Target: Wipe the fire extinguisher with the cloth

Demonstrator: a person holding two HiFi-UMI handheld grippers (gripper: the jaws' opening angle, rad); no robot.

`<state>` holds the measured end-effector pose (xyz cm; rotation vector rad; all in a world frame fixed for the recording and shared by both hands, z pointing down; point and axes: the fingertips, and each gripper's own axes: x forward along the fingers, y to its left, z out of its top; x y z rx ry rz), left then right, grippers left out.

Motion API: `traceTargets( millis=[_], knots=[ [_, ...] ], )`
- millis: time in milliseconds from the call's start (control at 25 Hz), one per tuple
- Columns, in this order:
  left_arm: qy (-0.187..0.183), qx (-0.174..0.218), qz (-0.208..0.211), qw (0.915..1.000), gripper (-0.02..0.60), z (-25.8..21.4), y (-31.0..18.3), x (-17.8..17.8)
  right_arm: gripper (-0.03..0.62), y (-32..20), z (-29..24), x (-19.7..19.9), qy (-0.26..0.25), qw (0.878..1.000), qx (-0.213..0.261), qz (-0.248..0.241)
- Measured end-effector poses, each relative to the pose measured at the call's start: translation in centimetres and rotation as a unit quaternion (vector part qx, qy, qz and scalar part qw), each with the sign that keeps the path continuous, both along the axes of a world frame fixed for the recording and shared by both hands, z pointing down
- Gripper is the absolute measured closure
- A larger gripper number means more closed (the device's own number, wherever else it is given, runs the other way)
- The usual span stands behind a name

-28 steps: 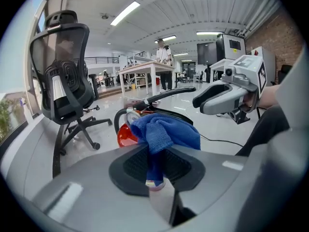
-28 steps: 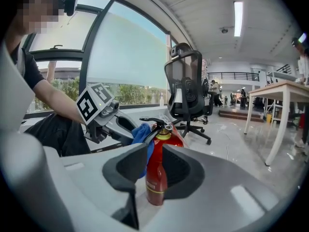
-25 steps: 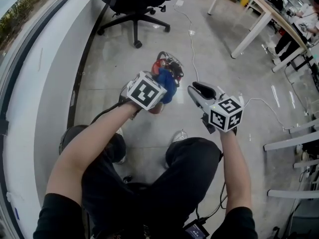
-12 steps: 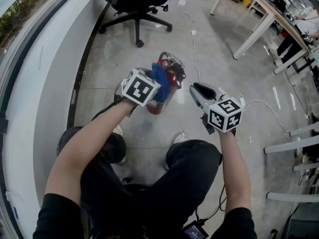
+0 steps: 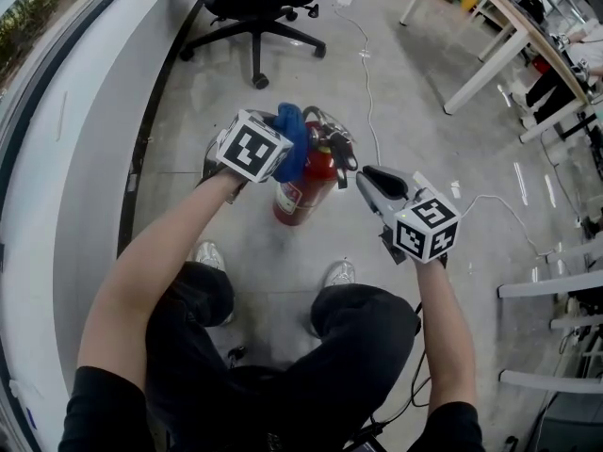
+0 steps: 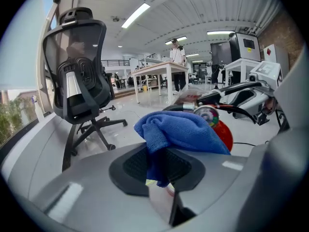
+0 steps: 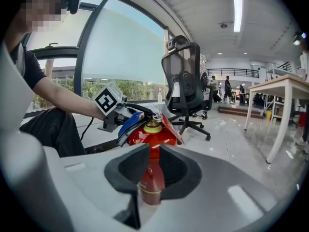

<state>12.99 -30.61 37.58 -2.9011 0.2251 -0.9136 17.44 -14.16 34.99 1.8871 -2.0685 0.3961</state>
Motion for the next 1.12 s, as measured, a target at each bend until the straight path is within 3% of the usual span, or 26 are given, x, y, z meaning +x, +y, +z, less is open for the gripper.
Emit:
traceTargets(
  millis=[320,520,760,1120],
  knots=[
    [-0.026,0.008,0.0,0.9996,0.523,2.7,-3.8,2.2,0.531,-0.6,1.6,1.4,-0.01,1.0,-0.012,0.005],
    [-0.009,-0.032,0.01,0.9994,0.523,4.0,-3.5,2.5,0.531,-0.4,2.4,1.7,-0.016,1.0,-0.017,0.011],
    [-0.013,-0.057,0.014,0.9982,0.525,5.0,-1.4,0.2,0.533,0.2,1.9,1.0,-0.013,1.0,-0.013,0.01],
    [-0.015,-0.107,-0.016,0.994,0.522,6.2,3.6,-3.7,0.533,1.8,-0.1,-0.6,-0.009,1.0,0.001,0.005]
  ],
)
